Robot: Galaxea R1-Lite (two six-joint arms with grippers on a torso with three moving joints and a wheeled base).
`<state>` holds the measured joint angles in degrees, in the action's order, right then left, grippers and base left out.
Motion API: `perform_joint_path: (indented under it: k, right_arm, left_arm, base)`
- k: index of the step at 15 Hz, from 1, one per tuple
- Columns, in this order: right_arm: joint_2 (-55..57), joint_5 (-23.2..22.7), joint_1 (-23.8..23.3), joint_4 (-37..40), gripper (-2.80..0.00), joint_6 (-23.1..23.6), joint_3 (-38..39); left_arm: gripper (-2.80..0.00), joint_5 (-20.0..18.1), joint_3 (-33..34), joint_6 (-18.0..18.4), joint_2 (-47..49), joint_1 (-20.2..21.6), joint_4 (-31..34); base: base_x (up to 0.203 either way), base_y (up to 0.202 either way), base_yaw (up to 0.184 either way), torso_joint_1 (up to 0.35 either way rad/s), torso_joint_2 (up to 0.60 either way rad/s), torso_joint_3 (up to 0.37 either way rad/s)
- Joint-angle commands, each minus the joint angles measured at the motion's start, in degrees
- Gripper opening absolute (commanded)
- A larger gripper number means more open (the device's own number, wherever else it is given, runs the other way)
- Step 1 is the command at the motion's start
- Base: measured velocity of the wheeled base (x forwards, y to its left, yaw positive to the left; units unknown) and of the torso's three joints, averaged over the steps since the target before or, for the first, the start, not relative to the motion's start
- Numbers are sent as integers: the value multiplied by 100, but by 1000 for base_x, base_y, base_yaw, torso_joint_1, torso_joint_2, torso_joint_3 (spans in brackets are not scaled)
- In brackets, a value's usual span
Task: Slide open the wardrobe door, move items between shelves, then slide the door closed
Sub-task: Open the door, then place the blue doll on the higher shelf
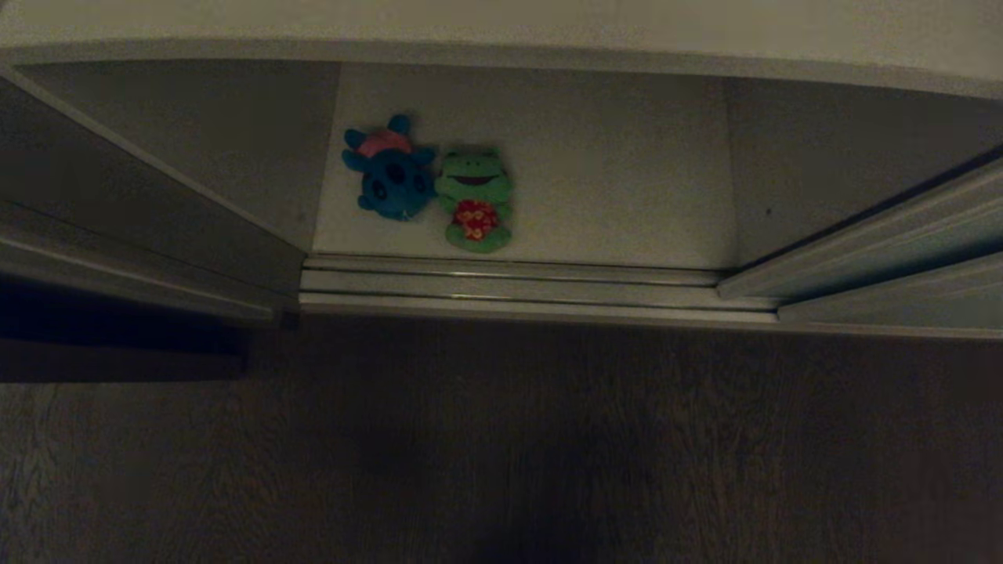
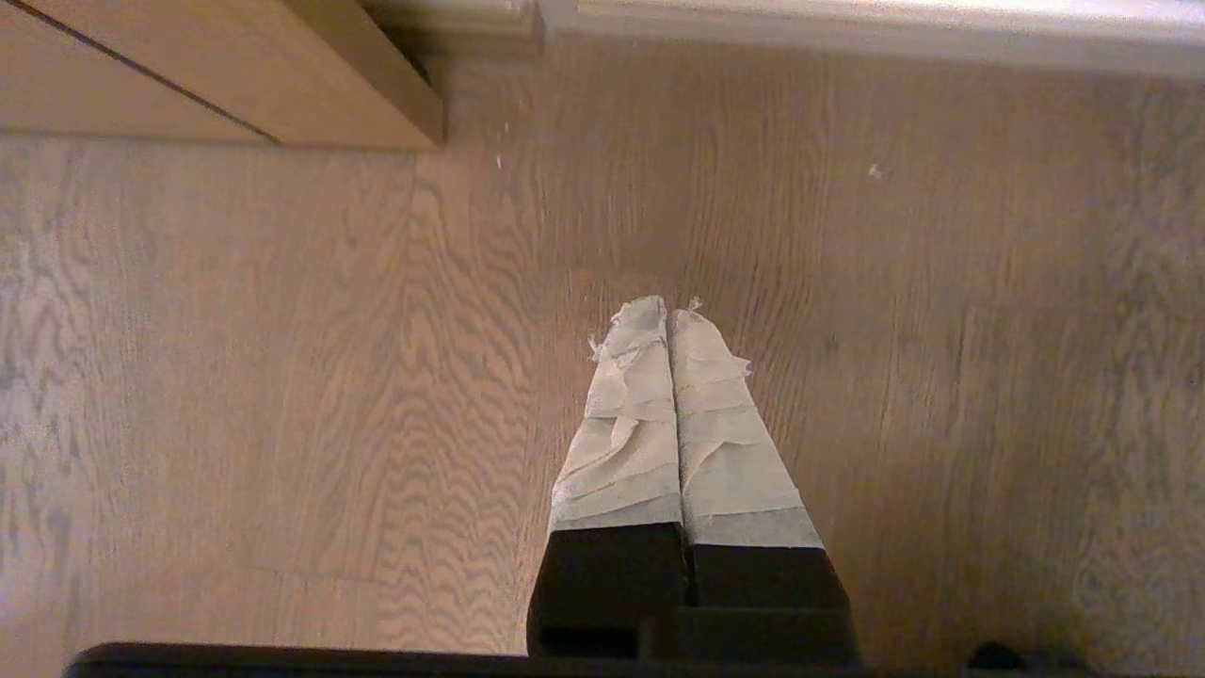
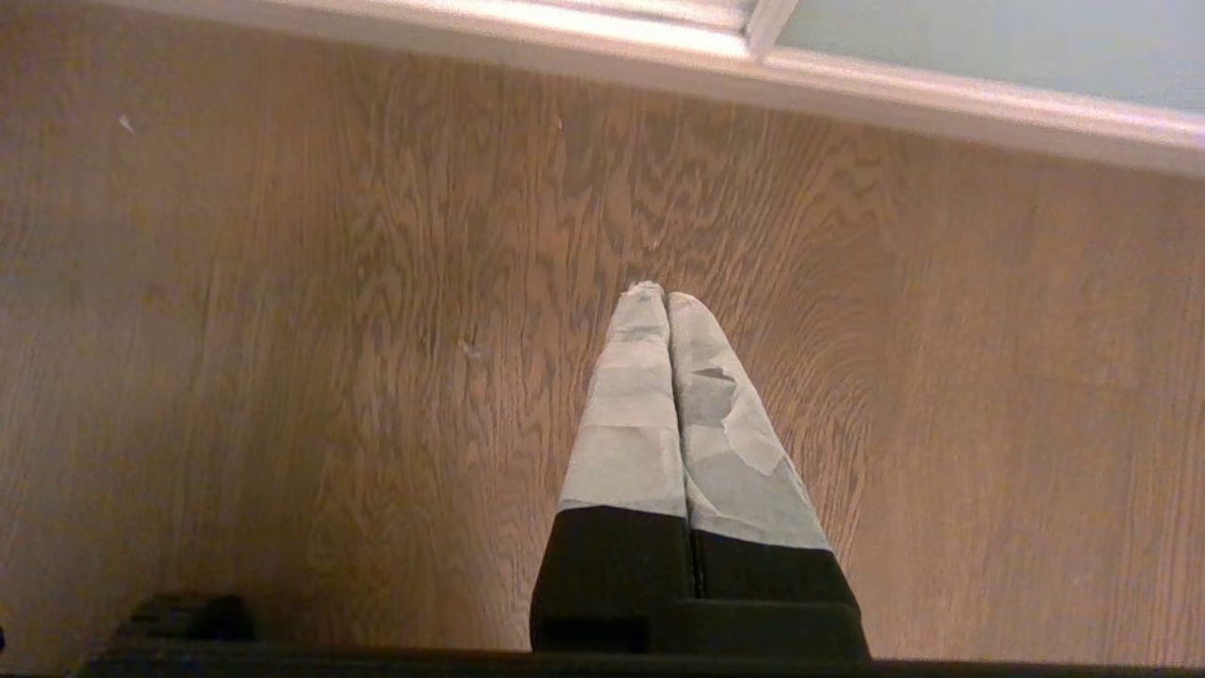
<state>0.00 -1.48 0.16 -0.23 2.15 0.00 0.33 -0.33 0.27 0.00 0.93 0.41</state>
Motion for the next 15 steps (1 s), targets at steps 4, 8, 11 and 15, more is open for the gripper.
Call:
perform_joint_path:
  k: [4,8,11,15]
  right_arm:
    - [-18,-2,2,-3,-280,5,0]
    - [-18,-2,2,-3,-280,5,0]
    - [-18,-2,2,-3,-280,5,0]
    - [-18,-2,2,-3,-280,5,0]
  left_arm:
    - [-280,20,24,15,18,4,-77]
    - [-280,11,7,58,18,4,-9]
    - [-280,-13,9,293,18,4,-12]
    - [-280,-256,-923,666,706,4,303]
  base:
    - [0,0,0,2,4,-193]
    - [0,0,0,3,2,-49]
    - [0,0,0,0,0,0]
    - [0,0,0,0,0,0]
